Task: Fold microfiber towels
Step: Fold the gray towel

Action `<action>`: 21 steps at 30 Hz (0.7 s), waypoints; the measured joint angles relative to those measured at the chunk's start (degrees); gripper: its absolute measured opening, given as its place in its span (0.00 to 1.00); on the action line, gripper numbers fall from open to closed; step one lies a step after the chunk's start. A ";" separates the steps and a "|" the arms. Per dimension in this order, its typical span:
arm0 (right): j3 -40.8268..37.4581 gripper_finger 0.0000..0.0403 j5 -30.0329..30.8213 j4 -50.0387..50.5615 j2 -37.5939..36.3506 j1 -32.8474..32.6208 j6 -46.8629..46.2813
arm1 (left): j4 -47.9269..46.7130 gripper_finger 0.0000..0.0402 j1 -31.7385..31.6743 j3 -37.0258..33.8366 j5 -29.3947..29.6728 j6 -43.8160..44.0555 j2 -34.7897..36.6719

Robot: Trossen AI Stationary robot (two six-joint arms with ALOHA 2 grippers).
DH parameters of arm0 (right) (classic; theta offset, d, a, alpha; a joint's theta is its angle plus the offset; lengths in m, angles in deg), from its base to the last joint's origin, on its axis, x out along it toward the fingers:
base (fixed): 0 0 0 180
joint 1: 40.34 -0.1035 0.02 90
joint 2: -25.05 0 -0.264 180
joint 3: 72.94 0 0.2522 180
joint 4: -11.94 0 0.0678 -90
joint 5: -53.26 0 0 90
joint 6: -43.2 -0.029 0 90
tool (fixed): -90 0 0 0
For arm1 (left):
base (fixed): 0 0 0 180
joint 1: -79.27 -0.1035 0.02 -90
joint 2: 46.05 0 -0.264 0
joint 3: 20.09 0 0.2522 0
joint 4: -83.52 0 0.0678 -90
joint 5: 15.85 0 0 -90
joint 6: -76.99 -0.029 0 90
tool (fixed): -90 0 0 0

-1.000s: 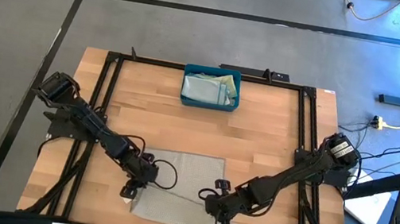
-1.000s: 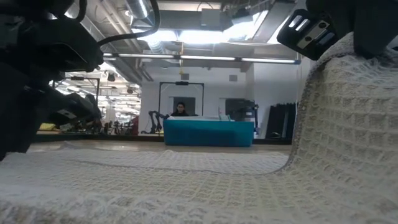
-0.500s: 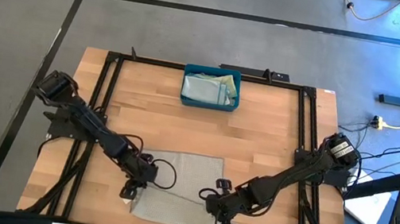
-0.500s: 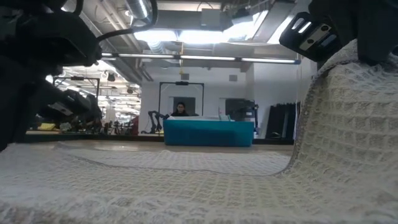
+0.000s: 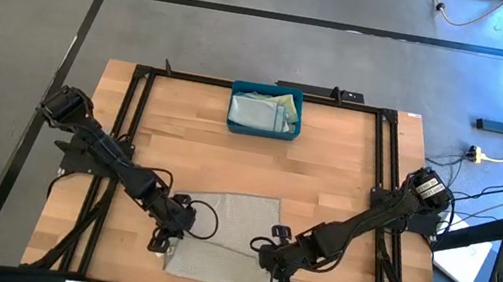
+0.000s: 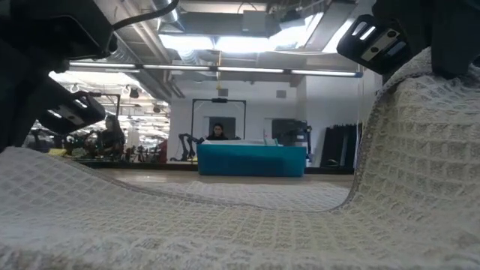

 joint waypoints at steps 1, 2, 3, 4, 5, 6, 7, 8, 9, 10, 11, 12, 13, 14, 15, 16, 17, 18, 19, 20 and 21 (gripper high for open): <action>0.00 0.05 0.00 -0.01 0.00 0.00 0.00 | 0.00 0.01 0.18 0.00 0.13 0.25 0.00; 0.00 0.05 0.00 -0.01 0.00 0.00 0.00 | 0.13 0.01 0.40 0.00 0.40 0.69 0.00; 0.00 0.05 0.00 -0.01 0.00 0.00 0.00 | 0.10 0.01 0.56 0.00 0.61 0.82 0.00; 0.00 0.05 -0.02 -0.01 0.00 0.00 0.00 | 0.08 0.02 0.79 0.00 0.99 0.85 0.00; 0.00 0.05 -0.02 -0.01 0.00 0.00 0.00 | 0.12 0.02 1.00 0.00 1.29 0.88 0.00; 0.00 0.05 -0.02 -0.01 0.00 0.00 0.00 | 0.12 0.03 1.17 0.00 1.53 0.90 0.00; 0.00 0.05 -0.02 -0.01 0.00 0.00 0.00 | 0.11 0.05 1.33 0.00 1.78 0.90 0.00; 0.00 0.05 0.00 -0.02 0.00 0.00 0.00 | 0.12 0.06 1.52 0.00 2.24 0.90 0.00; 0.00 0.05 -0.02 -0.03 0.00 0.00 0.00 | 0.16 0.08 1.70 0.00 2.68 0.90 0.00; 0.00 0.05 0.00 -0.03 0.00 0.00 0.00 | 0.19 0.09 1.89 0.00 3.14 0.79 0.00; 0.00 0.05 -0.02 -0.03 0.00 0.00 0.00 | 0.35 0.11 2.00 0.00 3.69 0.77 0.00; 0.00 0.05 -0.01 -0.03 0.00 0.00 0.00 | 0.54 0.13 2.17 0.00 4.34 0.77 0.00; 0.00 0.05 -0.01 -0.03 0.00 0.00 0.00 | 0.71 0.15 2.30 0.00 5.10 0.77 0.00; 0.00 0.05 0.00 -0.03 0.00 0.00 0.00 | 0.75 0.17 2.38 0.00 5.97 0.67 0.00; 0.00 0.05 -0.01 -0.03 0.00 0.00 0.00 | 0.75 0.18 2.40 0.00 6.88 0.29 0.00; 0.00 0.05 0.00 -0.05 0.00 0.00 -0.01 | 0.86 0.19 2.40 0.00 7.46 -0.23 0.00; 0.00 0.05 0.00 -0.05 0.00 0.00 0.00 | 1.27 0.20 2.40 0.00 7.61 -0.58 0.00; 0.00 0.05 0.00 -0.05 0.00 0.00 -0.02 | 1.82 0.21 2.38 0.00 7.67 -0.82 0.00; 0.00 0.05 0.00 -0.05 0.00 0.00 -0.02 | 2.28 0.21 2.36 0.00 7.71 -1.03 -0.03; 0.00 0.05 -0.02 -0.05 0.00 0.00 -0.02 | 2.66 0.21 2.36 0.02 7.88 -1.25 -0.22; 0.00 0.05 0.00 -0.05 0.00 0.00 -0.04 | 2.67 0.21 2.36 0.02 7.90 -1.35 -0.47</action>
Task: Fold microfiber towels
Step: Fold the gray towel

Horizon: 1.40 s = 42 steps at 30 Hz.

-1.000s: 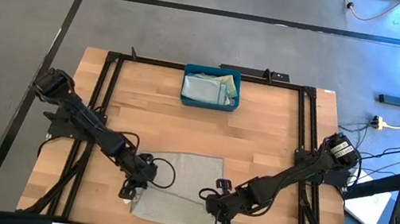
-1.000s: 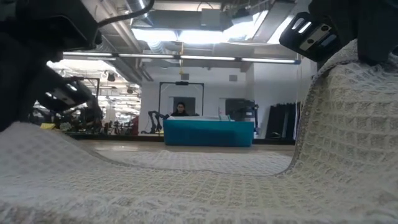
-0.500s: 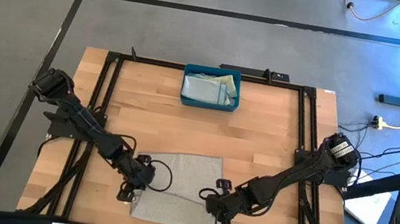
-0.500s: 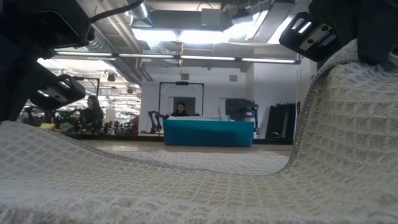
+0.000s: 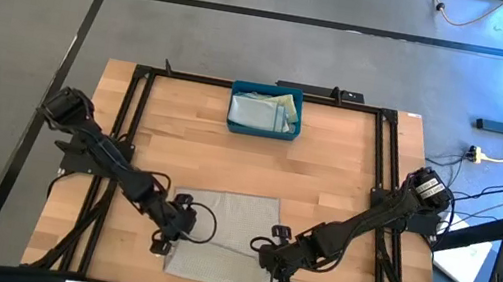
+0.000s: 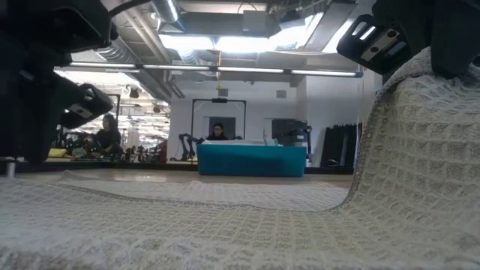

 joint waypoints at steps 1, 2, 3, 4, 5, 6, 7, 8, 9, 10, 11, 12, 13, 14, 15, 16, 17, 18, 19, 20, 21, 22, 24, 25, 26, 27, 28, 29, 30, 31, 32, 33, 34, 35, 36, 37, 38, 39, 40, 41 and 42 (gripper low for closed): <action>0.00 0.05 0.00 0.00 0.00 0.00 0.00 | -0.08 0.21 0.00 0.00 -0.01 -0.03 -0.35; 0.00 0.05 -0.02 0.00 0.00 0.00 0.00 | -0.16 0.21 0.00 0.00 -0.04 -0.02 -0.74; 0.00 0.05 -0.02 0.00 0.00 0.00 0.00 | -0.22 0.21 0.00 0.00 -0.20 -0.03 -1.24; 0.00 0.05 -0.02 0.00 0.00 0.00 -0.01 | -0.20 0.21 0.00 0.00 -0.54 0.00 -1.88; 0.00 0.05 -0.02 0.00 0.00 0.00 -0.02 | -0.31 0.21 0.00 0.00 -0.68 0.00 -2.63; 0.00 0.05 -0.02 -0.01 0.00 0.00 -0.02 | -0.37 0.22 0.00 0.00 -0.70 0.00 -3.33; 0.00 0.05 -0.02 -0.02 0.00 0.00 -0.05 | -0.23 0.23 0.00 0.00 -0.69 0.03 -4.04; 0.00 0.05 -0.02 -0.02 0.00 0.00 -0.05 | -0.01 0.24 0.00 0.00 -0.68 0.33 -4.73; 0.00 0.05 -0.02 -0.02 0.00 0.00 -0.08 | 0.36 0.25 0.00 0.02 -0.67 0.41 -5.15; 0.00 0.05 -0.02 -0.02 0.00 0.00 -0.20 | 0.87 0.26 0.00 0.08 -0.84 0.41 -5.37; 0.00 0.05 -0.02 -0.02 0.00 0.00 -0.20 | 1.25 0.26 0.00 0.09 -0.85 0.41 -5.61; 0.00 0.05 -0.02 -0.03 0.00 0.00 -0.20 | 1.35 0.27 0.00 0.09 -0.87 0.42 -5.63; 0.00 0.05 -0.02 -0.04 0.00 0.00 -0.20 | 1.34 0.27 0.00 0.09 -0.85 0.43 -5.59; 0.00 0.05 -0.02 -0.04 0.00 0.00 -0.20 | 1.30 0.27 0.00 0.09 -0.90 0.43 -5.47; 0.00 0.05 -0.02 -0.04 0.00 0.00 -0.20 | 1.23 0.27 0.00 0.09 -0.90 0.44 -5.34; 0.00 0.05 -0.02 -0.04 0.00 0.00 -0.20 | 1.06 0.27 0.00 0.07 -0.92 0.46 -5.19; 0.00 0.05 -0.02 -0.04 0.00 0.00 -0.20 | 0.96 0.27 0.00 0.05 -0.92 0.48 -5.03; 0.00 0.05 -0.02 -0.04 0.00 0.02 -0.20 | 0.87 0.27 0.00 0.04 -0.92 0.51 -4.91; 0.00 0.05 -0.02 -0.04 0.00 0.00 -0.20 | 0.89 0.27 0.00 0.04 -0.94 0.56 -4.89; 0.00 0.05 -0.02 -0.04 0.00 0.00 -0.20 | 0.87 0.27 0.00 0.02 -0.94 0.57 -4.89; 0.00 0.05 -0.02 -0.04 0.00 0.00 -0.20 | 0.89 0.27 0.00 0.02 -1.09 0.59 -4.89; 0.00 0.05 -0.02 -0.04 0.00 0.01 -0.20 | 0.92 0.27 0.00 0.02 -1.41 0.59 -4.89; 0.00 0.05 -0.02 -0.04 0.00 0.02 -0.20 | 0.96 0.27 0.00 0.02 -1.99 0.59 -4.89; 0.00 0.05 -0.02 -0.04 0.00 0.00 -0.20 | 1.08 0.27 0.00 0.02 -2.09 0.59 -4.89; 0.00 0.05 -0.02 -0.06 0.00 0.01 -0.20 | 1.27 0.27 0.11 0.02 -2.13 0.59 -4.89; 0.00 0.05 -0.02 -0.06 0.00 0.00 -0.20 | 1.51 0.27 0.26 0.02 -2.12 0.59 -4.89; 0.00 0.05 -0.02 -0.06 0.00 0.00 -0.20 | 1.75 0.27 0.41 0.02 -2.17 0.55 -4.89; 0.00 0.05 -0.02 -0.06 0.00 0.00 -0.20 | 1.94 0.27 0.60 0.02 -2.18 0.44 -4.89; 0.00 0.05 -0.02 -0.06 0.00 0.01 -0.20 | 2.11 0.27 0.70 0.02 -2.19 0.29 -4.88; 0.00 0.05 -0.02 -0.05 0.00 0.02 -0.20 | 2.25 0.26 0.79 0.02 -2.21 0.17 -4.87; 0.00 0.05 -0.02 -0.05 0.00 0.00 -0.18 | 2.41 0.26 0.79 0.02 -2.23 0.17 -4.87; 0.00 0.05 -0.02 -0.07 0.00 0.00 -0.16 | 2.53 0.25 0.79 0.02 -2.25 0.20 -4.77; 0.00 0.05 -0.02 -0.06 0.00 0.01 -0.15 | 2.53 0.25 0.79 0.02 -2.25 0.32 -4.65; 0.00 0.05 -0.02 -0.05 0.00 0.01 -0.15 | 2.79 0.24 0.79 0.02 -2.25 0.41 -4.56; 0.00 0.05 -0.02 -0.06 0.00 0.00 -0.15 | 2.97 0.23 0.79 0.01 -2.25 0.41 -4.56; 0.00 0.05 -0.02 -0.04 0.00 0.01 -0.14 | 2.90 0.22 0.78 0.00 -2.23 0.35 -4.51; 0.00 0.05 -0.02 -0.06 0.00 0.00 -0.15 | 2.86 0.22 0.79 0.00 -2.23 0.16 -4.45; 0.00 0.05 -0.02 -0.07 0.00 0.01 -0.16 | 2.91 0.21 0.79 0.00 -2.23 0.14 -4.41; 0.00 0.05 -0.02 -0.07 0.00 0.00 -0.18 | 2.91 0.20 0.79 0.00 -2.23 0.13 -4.41; 0.00 0.05 -0.02 -0.07 0.00 0.00 -0.18 | 2.84 0.19 0.79 0.00 -2.23 0.13 -4.41; 0.00 0.05 -0.02 -0.07 0.00 0.00 -0.18 | 2.86 0.18 0.79 0.00 -2.23 0.13 -4.41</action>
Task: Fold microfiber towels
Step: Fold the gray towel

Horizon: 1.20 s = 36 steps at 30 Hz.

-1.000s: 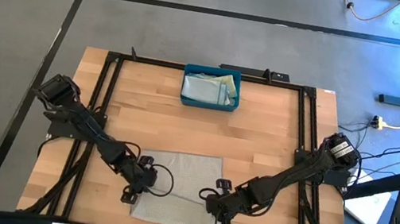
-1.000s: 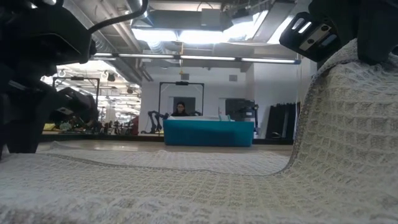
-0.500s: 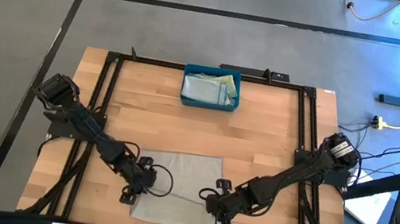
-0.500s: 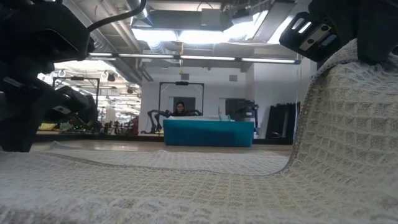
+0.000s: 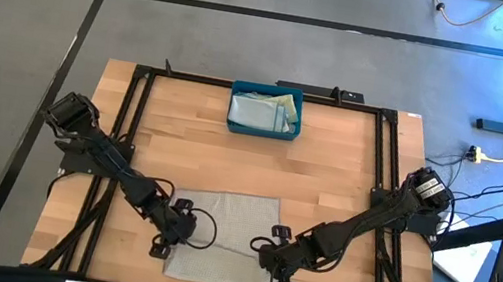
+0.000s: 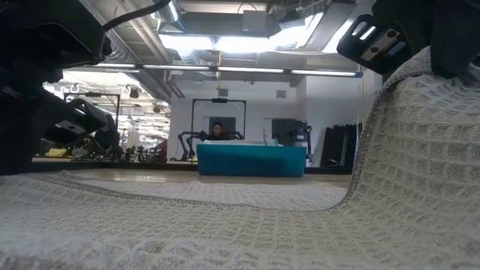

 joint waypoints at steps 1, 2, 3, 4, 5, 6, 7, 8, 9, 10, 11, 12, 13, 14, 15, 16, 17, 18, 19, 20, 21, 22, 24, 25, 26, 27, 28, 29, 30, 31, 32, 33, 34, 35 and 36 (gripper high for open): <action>0.00 0.05 0.00 -0.02 0.00 0.01 0.00 | 0.02 0.16 0.00 0.00 -0.02 -0.02 0.00; 0.00 0.05 0.00 -0.02 0.00 0.00 0.00 | -0.01 0.15 0.00 0.00 0.00 -0.02 0.00; 0.00 0.05 0.02 -0.02 0.00 0.00 0.00 | -0.02 0.13 -0.02 0.00 0.00 -0.02 0.00; 0.00 0.05 0.01 -0.02 0.00 0.00 0.00 | -0.02 0.12 -0.02 0.00 -0.12 -0.02 0.00; 0.00 0.05 0.01 -0.02 0.00 0.00 0.00 | -0.02 0.10 -0.02 0.00 -0.37 -0.02 0.00; 0.00 0.05 0.02 -0.02 0.00 0.01 0.00 | -0.05 0.07 -0.02 0.00 -0.63 0.01 0.00; 0.00 0.05 0.01 -0.02 0.00 0.00 0.00 | -0.09 0.05 -0.03 0.00 -1.03 0.12 0.00; 0.00 0.05 0.01 -0.02 0.00 0.00 0.02 | -0.22 0.03 -0.09 0.00 -1.51 0.31 0.00; 0.00 0.05 0.02 -0.02 0.00 0.00 0.05 | -0.55 0.01 -0.19 0.00 -2.07 0.44 0.02; 0.00 0.05 0.03 -0.02 0.00 0.00 0.08 | -1.08 0.01 -0.28 0.00 -2.42 0.56 0.02; 0.00 0.05 0.23 -0.01 0.00 0.00 0.29 | -1.60 0.01 -0.28 0.00 -2.66 0.78 0.02; 0.00 0.05 1.07 0.00 0.00 0.00 0.51 | -2.09 0.01 -0.28 0.00 -2.71 0.92 0.02; 0.00 0.05 2.34 0.00 0.00 0.00 1.04 | -2.62 0.01 -0.28 0.00 -2.73 0.94 0.02; 0.00 0.05 3.74 0.00 0.00 0.00 1.49 | -3.23 0.01 -0.28 0.00 -2.74 0.96 0.15; 0.00 0.05 5.10 0.02 0.00 0.00 1.72 | -4.02 0.00 -0.29 -0.01 -2.75 0.99 0.53; 0.00 0.05 6.53 0.12 0.00 0.00 1.85 | -4.51 0.00 -0.33 -0.02 -2.75 1.20 0.99; 0.00 0.05 7.91 0.40 0.00 0.00 2.07 | -5.08 0.01 -0.45 -0.02 -2.59 1.36 1.68; 0.00 0.05 9.43 0.99 0.00 0.02 2.43 | -6.42 0.00 -0.48 -0.02 -1.98 1.41 2.70; 0.00 0.05 10.79 1.91 0.00 0.06 2.58 | -7.76 0.00 -0.48 -0.02 -1.22 1.49 4.00; 0.00 0.05 12.08 2.92 0.00 0.08 2.77 | -8.98 0.00 -0.48 -0.02 -0.24 1.62 5.22; 0.00 0.05 13.36 4.02 0.00 0.22 2.85 | -10.48 0.00 -0.48 -0.02 1.14 1.85 6.69; 0.00 0.05 14.75 5.20 0.00 0.38 2.86 | -12.32 0.00 -0.48 -0.02 2.68 1.96 8.31; 0.00 0.05 17.44 7.12 0.00 0.76 2.78 | -15.44 0.00 -0.48 -0.02 5.56 2.08 11.10; 0.00 0.05 18.51 7.88 0.00 1.07 2.76 | -17.36 0.00 -0.48 -0.02 7.06 2.30 12.33; 0.00 0.05 19.49 8.54 0.00 1.42 2.81 | -19.20 0.00 -0.48 -0.02 8.35 2.45 13.32; 0.00 0.05 20.57 8.98 0.00 1.81 2.82 | -20.31 0.00 -0.48 -0.02 9.37 2.66 13.89; 0.00 0.05 21.65 9.20 0.00 2.28 2.83 | -21.44 0.00 -0.48 -0.02 10.38 2.89 14.21; 0.00 0.05 22.62 9.48 0.00 2.74 2.97 | -22.75 0.00 -0.48 -0.02 11.34 3.02 14.40; 0.00 0.05 23.70 9.71 0.00 3.25 3.04 | -23.75 0.00 -0.48 -0.02 12.13 3.34 14.43; 0.00 0.05 24.64 9.85 0.00 3.81 3.11 | -24.47 0.00 -0.48 -0.02 12.78 3.46 14.36; 0.00 0.05 25.09 10.12 0.00 4.46 3.32 | -25.19 0.00 -0.48 -0.02 13.36 3.50 14.18; 0.00 0.05 25.32 10.36 0.00 5.06 3.64 | -25.97 0.00 -0.48 -0.02 14.05 3.50 13.93; 0.00 0.05 25.36 10.53 0.00 5.74 4.11 | -26.90 0.00 -0.48 -0.02 14.85 3.52 13.70; 0.00 0.05 25.38 10.88 0.00 6.39 4.40 | -27.68 0.00 -0.48 -0.02 15.44 3.50 13.60; 0.00 0.05 25.39 11.42 0.00 6.98 4.52 | -28.21 0.00 -0.48 -0.03 16.34 3.50 13.51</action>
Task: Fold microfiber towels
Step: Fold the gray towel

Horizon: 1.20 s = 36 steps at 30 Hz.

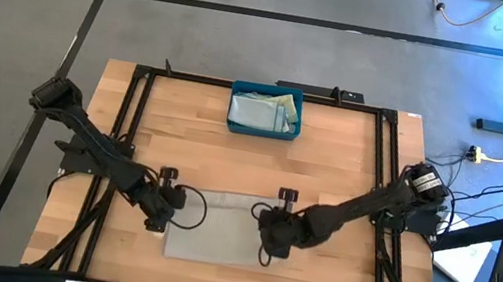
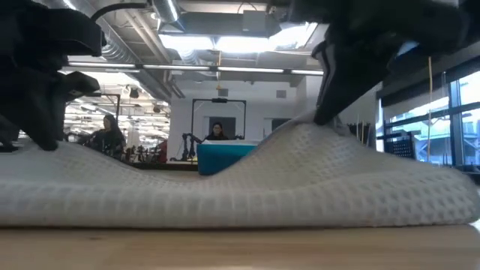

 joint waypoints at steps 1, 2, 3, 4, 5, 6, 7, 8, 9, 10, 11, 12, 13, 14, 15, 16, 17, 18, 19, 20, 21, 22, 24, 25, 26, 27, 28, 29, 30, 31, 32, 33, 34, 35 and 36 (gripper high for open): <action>0.00 0.05 -0.02 0.49 0.00 0.59 0.04 | -0.57 0.00 0.00 0.01 1.03 0.01 -0.13; 0.00 0.05 -0.02 1.02 0.00 1.19 0.03 | -1.56 0.00 0.00 0.01 2.19 0.02 -0.17; -0.01 0.05 -0.02 1.81 0.00 1.73 -0.02 | -2.69 0.00 0.00 0.01 3.28 0.00 -0.16; -0.12 0.05 0.02 2.44 0.00 2.26 -0.09 | -3.65 0.00 0.00 0.01 4.33 0.01 -0.15; -0.43 0.05 0.02 2.46 0.00 2.76 -0.27 | -4.97 0.00 0.00 0.01 5.61 0.20 -0.15; -0.97 0.05 0.03 2.39 0.00 3.20 -0.50 | -6.55 0.00 0.00 0.00 6.86 0.51 -0.15; -1.70 0.05 0.04 2.35 0.00 3.67 -0.95 | -7.81 0.00 0.00 -0.05 8.05 1.07 -0.15; -2.59 0.05 0.00 2.18 0.00 4.13 -1.35 | -8.13 0.00 0.00 -0.38 9.10 1.61 -0.15; -3.72 0.05 -0.13 1.63 0.00 4.57 -1.50 | -7.95 0.00 -0.07 -0.89 9.72 1.82 -0.15; -5.03 0.05 -0.61 0.61 0.00 4.99 -1.50 | -7.62 0.00 -0.18 -1.55 10.28 1.85 -0.15; -6.47 0.05 -1.44 -0.51 0.00 5.45 -1.52 | -6.78 0.00 -0.32 -2.32 10.50 1.84 -0.15; -7.88 0.05 -2.35 -1.81 0.00 5.85 -1.52 | -5.33 0.00 -0.60 -3.01 10.54 1.84 -0.15; -9.35 0.05 -3.33 -3.22 0.00 6.25 -1.52 | -3.89 0.00 -0.96 -3.81 10.57 1.76 -0.15; -10.64 0.05 -4.21 -4.58 0.00 6.61 -1.54 | -2.13 0.00 -1.31 -4.72 10.46 1.59 -0.15; -11.93 0.05 -4.85 -6.34 0.00 6.88 -1.52 | -0.94 0.00 -1.58 -5.57 10.43 1.51 -0.15; -12.97 0.05 -5.40 -8.10 0.00 7.12 -1.54 | -0.01 0.00 -1.86 -6.25 10.40 1.47 -0.15; -13.85 0.05 -5.66 -9.62 0.00 7.31 -1.54 | 0.88 0.00 -2.07 -6.82 10.30 1.47 -0.15; -14.46 0.05 -5.75 -10.70 0.00 7.41 -1.52 | 1.48 0.00 -2.33 -7.20 10.30 1.46 -0.15; -14.85 0.05 -5.78 -11.52 0.00 7.51 -1.49 | 1.57 0.01 -2.56 -7.41 10.56 1.45 -0.15; -15.04 0.05 -5.66 -12.26 0.00 7.70 -1.14 | 1.35 0.01 -2.82 -7.54 10.89 1.43 -0.15; -15.06 0.05 -5.30 -12.72 0.00 7.82 -0.71 | 1.21 0.02 -3.08 -7.64 11.17 1.12 -0.15; -15.03 0.05 -4.63 -13.00 0.00 7.93 -0.14 | 0.96 0.03 -3.32 -7.71 11.26 0.40 -0.15; -14.76 0.05 -3.58 -12.87 0.00 8.02 1.02 | 0.96 0.05 -3.83 -7.71 11.29 -0.54 -0.15; -14.65 0.05 -3.34 -13.01 0.00 8.05 1.59 | 0.94 0.06 -4.11 -7.71 11.25 -1.21 -0.15; -14.62 0.06 -3.21 -13.31 0.00 8.05 2.04 | 0.90 0.08 -4.40 -7.71 10.96 -1.53 -0.15; -14.60 0.08 -3.21 -13.47 0.00 8.15 2.68 | 0.94 0.09 -4.69 -7.71 10.73 -1.96 -0.15; -14.60 0.10 -3.21 -13.47 0.00 8.18 2.87 | 0.94 0.10 -4.95 -7.71 10.47 -2.50 -0.15; -14.60 0.12 -3.21 -13.51 0.00 8.21 2.88 | 0.94 0.11 -5.18 -7.71 10.07 -2.79 -0.15; -14.60 0.15 -3.19 -13.53 0.00 8.21 2.85 | 0.94 0.13 -5.38 -7.71 9.77 -2.97 -0.15; -14.60 0.17 -3.17 -13.55 0.00 8.21 2.85 | 0.94 0.14 -5.56 -7.71 9.51 -3.04 -0.15; -14.60 0.20 -3.13 -13.62 0.00 8.20 2.79 | 0.96 0.16 -5.76 -7.71 9.18 -3.04 -0.15; -14.60 0.23 -3.00 -13.70 0.00 8.18 2.53 | 0.96 0.17 -5.85 -7.71 9.12 -3.05 -0.15; -14.60 0.27 -2.65 -13.73 0.00 8.18 1.82 | 0.97 0.19 -5.86 -7.71 9.12 -3.05 -0.15; -14.60 0.30 -2.08 -13.69 0.00 8.18 1.34 | 0.98 0.21 -5.86 -7.71 9.12 -3.06 -0.14; -14.58 0.33 -1.88 -13.67 0.00 8.18 0.78 | 0.70 0.23 -5.86 -7.60 9.13 -3.04 -0.13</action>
